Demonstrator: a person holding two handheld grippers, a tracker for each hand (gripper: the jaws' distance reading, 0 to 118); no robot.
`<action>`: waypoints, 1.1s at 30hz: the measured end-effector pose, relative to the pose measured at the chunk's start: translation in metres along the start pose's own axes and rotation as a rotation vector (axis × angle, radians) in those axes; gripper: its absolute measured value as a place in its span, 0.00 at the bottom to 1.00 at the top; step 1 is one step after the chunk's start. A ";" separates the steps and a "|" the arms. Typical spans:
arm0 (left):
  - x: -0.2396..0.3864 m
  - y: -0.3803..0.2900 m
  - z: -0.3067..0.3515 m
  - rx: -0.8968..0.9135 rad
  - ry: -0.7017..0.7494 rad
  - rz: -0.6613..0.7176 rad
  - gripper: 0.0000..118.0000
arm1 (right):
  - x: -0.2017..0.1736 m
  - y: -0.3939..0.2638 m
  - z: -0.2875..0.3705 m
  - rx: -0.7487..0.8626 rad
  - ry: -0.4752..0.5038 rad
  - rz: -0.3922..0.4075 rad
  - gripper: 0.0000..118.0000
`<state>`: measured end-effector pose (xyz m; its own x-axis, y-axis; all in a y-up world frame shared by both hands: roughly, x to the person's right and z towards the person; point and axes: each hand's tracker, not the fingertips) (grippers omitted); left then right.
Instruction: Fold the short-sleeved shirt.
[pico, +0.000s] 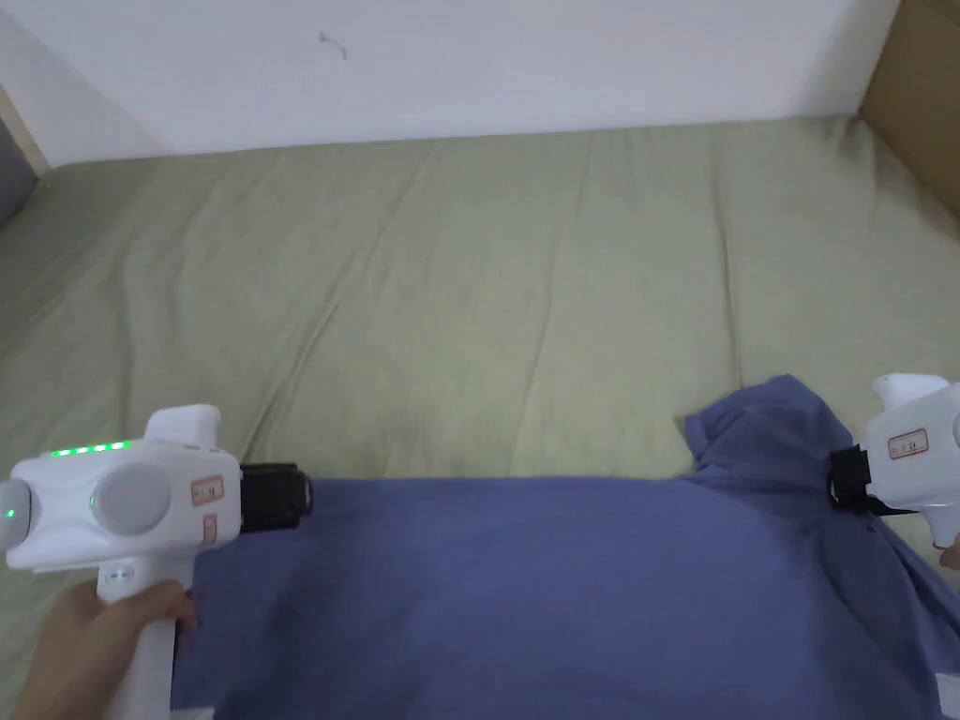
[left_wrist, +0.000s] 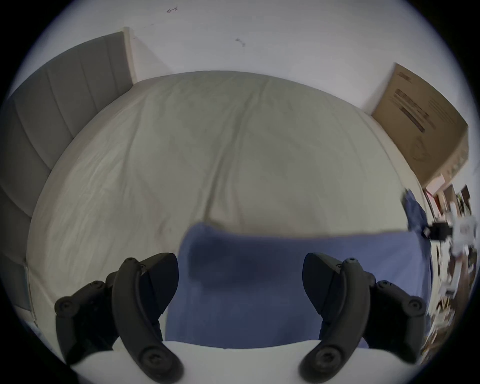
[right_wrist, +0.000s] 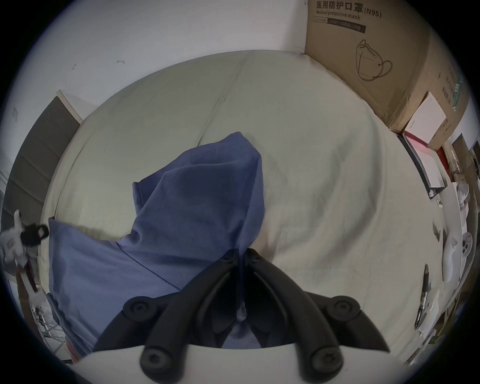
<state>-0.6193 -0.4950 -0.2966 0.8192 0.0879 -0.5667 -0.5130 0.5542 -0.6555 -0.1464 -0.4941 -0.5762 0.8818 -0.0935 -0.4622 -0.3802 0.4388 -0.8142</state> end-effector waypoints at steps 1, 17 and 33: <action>-0.003 0.007 -0.008 0.000 -0.007 0.012 0.85 | 0.000 0.000 0.000 -0.001 0.001 0.002 0.03; 0.009 0.008 0.006 -0.049 0.008 -0.036 0.03 | 0.001 -0.004 0.033 0.049 0.037 -0.019 0.03; -0.012 -0.079 0.166 0.074 -0.042 -0.108 0.03 | 0.001 -0.131 0.171 0.086 0.058 0.056 0.03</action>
<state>-0.5459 -0.4026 -0.1554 0.8796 0.0580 -0.4722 -0.4019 0.6216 -0.6724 -0.0476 -0.3988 -0.4101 0.8412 -0.1171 -0.5278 -0.4010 0.5197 -0.7544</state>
